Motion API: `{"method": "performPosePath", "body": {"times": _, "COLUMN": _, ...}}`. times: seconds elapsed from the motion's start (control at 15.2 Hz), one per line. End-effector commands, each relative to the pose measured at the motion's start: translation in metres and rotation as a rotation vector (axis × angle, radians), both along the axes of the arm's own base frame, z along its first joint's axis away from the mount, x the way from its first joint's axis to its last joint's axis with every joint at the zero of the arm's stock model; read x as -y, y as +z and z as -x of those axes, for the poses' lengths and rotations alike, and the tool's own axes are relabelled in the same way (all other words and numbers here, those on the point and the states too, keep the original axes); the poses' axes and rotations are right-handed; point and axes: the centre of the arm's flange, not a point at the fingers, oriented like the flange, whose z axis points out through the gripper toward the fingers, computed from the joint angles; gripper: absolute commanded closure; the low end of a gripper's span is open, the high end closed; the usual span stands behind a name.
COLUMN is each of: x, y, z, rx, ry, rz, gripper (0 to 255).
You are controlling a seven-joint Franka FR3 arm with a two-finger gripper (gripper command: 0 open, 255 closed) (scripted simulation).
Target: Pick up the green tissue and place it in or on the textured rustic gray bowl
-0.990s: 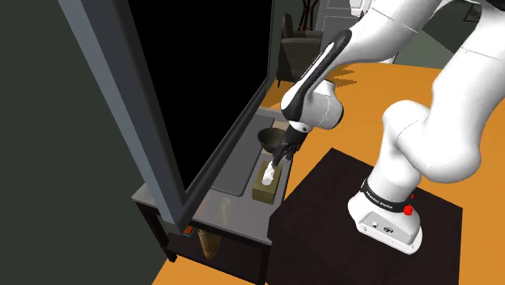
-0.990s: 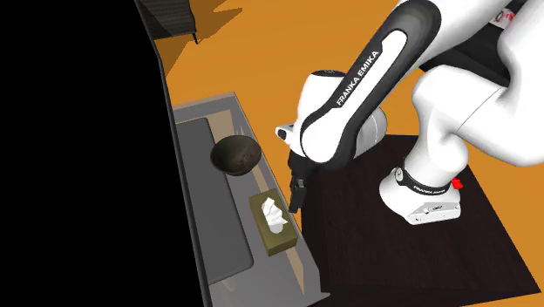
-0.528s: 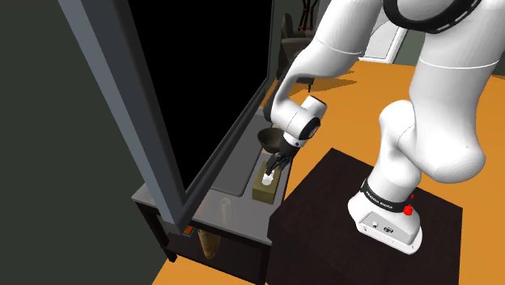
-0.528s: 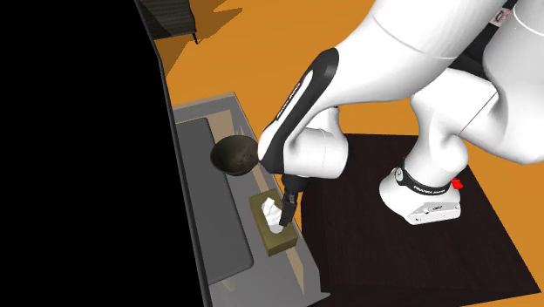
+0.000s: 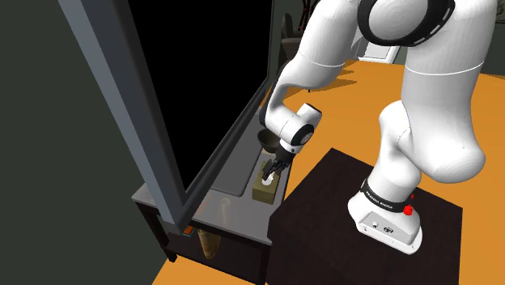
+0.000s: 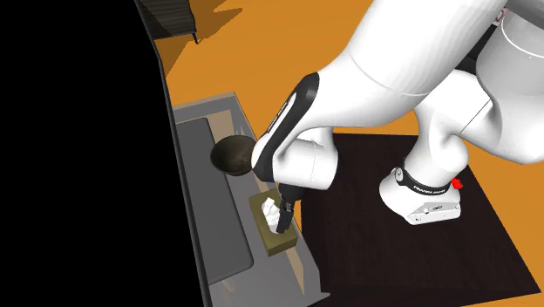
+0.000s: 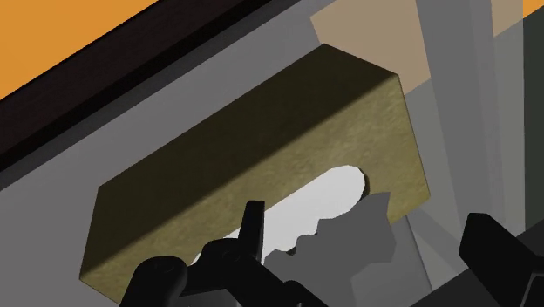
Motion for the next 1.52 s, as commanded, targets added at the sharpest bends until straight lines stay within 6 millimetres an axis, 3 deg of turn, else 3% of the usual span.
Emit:
{"method": "performPosePath", "body": {"times": 0.0, "x": 0.0, "y": 0.0, "z": 0.0, "rx": 0.0, "ry": 0.0, "rz": 0.0, "gripper": 0}}
{"method": "performPosePath", "body": {"times": 0.2, "x": 0.0, "y": 0.0, "z": 0.0, "rx": 0.0, "ry": 0.0, "rz": 0.0, "gripper": 0}}
{"method": "performPosePath", "body": {"times": 0.26, "x": 0.0, "y": 0.0, "z": 0.0, "rx": 0.0, "ry": 0.0, "rz": 0.0, "gripper": 255}}
{"method": "performPosePath", "body": {"times": 0.86, "x": 0.0, "y": 0.0, "z": 0.0, "rx": 0.0, "ry": 0.0, "rz": 0.0, "gripper": 255}}
{"method": "performPosePath", "body": {"times": 1.45, "x": 0.0, "y": 0.047, "z": 0.0, "rx": 0.0, "ry": 0.0, "rz": 0.0, "gripper": 255}}
